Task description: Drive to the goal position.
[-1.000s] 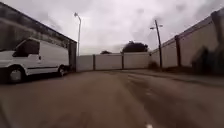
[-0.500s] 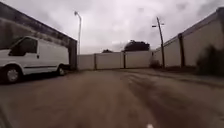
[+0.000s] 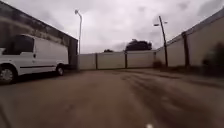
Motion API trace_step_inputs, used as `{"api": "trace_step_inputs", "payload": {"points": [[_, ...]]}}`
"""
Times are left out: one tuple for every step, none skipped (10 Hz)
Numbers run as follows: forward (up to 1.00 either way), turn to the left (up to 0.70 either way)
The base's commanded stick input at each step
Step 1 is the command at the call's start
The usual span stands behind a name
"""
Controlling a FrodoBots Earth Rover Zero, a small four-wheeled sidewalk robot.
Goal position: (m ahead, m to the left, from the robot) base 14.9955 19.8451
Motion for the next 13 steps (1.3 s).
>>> {"api": "trace_step_inputs", "payload": {"points": [[0.70, 0.00], [0.70, 0.00], [0.70, 0.00], [0.70, 0.00], [0.70, 0.00], [0.70, 0.00], [0.70, 0.00], [0.70, 0.00], [0.70, 0.00], [0.70, 0.00], [0.70, 0.00], [0.70, 0.00], [0.70, 0.00]]}}
